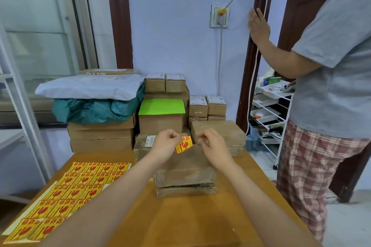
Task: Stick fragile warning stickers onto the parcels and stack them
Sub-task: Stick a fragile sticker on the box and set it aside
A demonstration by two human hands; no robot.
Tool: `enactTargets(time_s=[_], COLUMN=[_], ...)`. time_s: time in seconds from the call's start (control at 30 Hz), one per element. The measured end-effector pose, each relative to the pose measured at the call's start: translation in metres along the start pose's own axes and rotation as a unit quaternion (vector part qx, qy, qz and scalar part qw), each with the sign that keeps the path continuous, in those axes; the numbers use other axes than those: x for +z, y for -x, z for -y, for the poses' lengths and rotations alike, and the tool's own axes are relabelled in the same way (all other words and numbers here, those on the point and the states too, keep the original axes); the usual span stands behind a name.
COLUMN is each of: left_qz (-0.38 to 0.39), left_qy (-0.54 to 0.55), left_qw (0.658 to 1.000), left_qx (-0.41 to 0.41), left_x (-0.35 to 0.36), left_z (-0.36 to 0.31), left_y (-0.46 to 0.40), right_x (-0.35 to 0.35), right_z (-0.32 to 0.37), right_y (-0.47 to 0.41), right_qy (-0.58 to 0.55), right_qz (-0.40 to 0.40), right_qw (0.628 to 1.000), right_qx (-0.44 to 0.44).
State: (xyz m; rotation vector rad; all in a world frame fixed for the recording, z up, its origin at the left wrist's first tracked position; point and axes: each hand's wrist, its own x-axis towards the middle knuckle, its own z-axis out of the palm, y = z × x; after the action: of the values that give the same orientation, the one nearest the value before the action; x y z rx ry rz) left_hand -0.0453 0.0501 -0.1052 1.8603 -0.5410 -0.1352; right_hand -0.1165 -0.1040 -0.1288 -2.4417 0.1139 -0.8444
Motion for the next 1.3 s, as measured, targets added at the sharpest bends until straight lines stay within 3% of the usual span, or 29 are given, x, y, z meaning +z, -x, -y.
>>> enactTargets(time_s=[0.13, 0.3, 0.77, 0.97, 1.3], left_qz=[0.002, 0.006, 0.016, 0.016, 0.014], left_qy=[0.006, 0.011, -0.046, -0.045, -0.034], left_qw=[1.000, 0.999, 0.999, 0.998, 0.999], left_qx=[-0.014, -0.042, 0.024, 0.033, 0.037], left_x=[0.006, 0.006, 0.004, 0.005, 0.006], left_z=[0.015, 0.033, 0.046, 0.048, 0.047], left_y=[-0.008, -0.010, -0.009, -0.009, -0.009], right_x=[0.009, 0.024, 0.029, 0.029, 0.028], right_z=[0.009, 0.011, -0.001, -0.003, -0.003], right_y=[-0.016, -0.013, -0.007, -0.006, -0.005], right_qy=[-0.109, -0.138, -0.149, -0.164, -0.168], right_qz=[0.063, 0.099, 0.091, 0.114, 0.086], right_qw=[0.987, 0.972, 0.976, 0.971, 0.973], right_qx=[0.102, 0.163, 0.133, 0.129, 0.130])
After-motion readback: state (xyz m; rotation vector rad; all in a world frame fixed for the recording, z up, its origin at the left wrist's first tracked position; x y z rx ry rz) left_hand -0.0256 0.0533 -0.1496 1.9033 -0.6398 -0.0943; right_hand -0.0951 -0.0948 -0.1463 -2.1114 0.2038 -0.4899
